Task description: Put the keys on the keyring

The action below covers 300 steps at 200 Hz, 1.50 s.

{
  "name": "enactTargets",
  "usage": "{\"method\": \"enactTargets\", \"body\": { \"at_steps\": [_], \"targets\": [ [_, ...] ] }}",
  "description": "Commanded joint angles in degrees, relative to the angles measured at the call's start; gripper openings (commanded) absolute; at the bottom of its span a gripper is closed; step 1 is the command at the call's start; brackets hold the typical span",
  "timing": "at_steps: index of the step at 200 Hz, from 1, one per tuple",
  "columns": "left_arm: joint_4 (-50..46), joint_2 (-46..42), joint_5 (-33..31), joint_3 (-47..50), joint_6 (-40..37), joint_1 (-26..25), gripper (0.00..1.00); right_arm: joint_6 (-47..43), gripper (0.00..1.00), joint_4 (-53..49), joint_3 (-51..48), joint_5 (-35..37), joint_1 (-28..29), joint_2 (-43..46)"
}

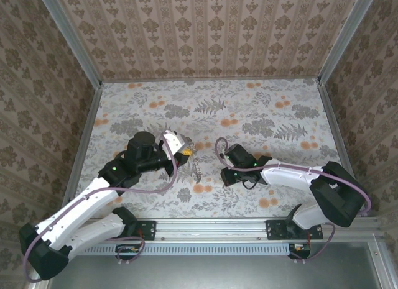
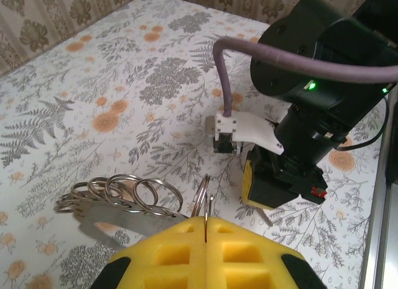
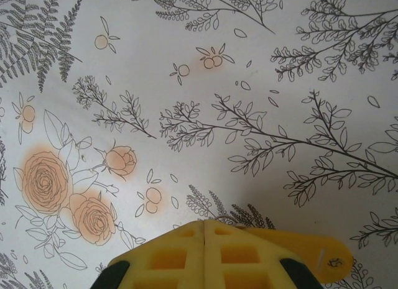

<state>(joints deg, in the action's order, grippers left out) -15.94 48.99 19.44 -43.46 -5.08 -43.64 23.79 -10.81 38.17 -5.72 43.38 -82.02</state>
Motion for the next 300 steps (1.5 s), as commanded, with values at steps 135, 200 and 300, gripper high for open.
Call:
{"method": "enactTargets", "body": {
  "at_steps": [135,200,300],
  "targets": [
    [-0.62,-3.84,-2.08,1.10,2.90,1.20,0.00,-6.32,0.45,-15.82,11.00,12.44,4.18,-5.55],
    [-0.69,-3.55,-2.12,1.02,2.95,1.36,0.00,-7.09,0.34,-14.24,11.98,10.89,4.48,-9.28],
    [-0.31,-3.58,-1.34,1.02,2.91,1.80,0.00,-8.06,0.24,-14.28,13.34,11.47,4.51,-11.45]
  ]
}}
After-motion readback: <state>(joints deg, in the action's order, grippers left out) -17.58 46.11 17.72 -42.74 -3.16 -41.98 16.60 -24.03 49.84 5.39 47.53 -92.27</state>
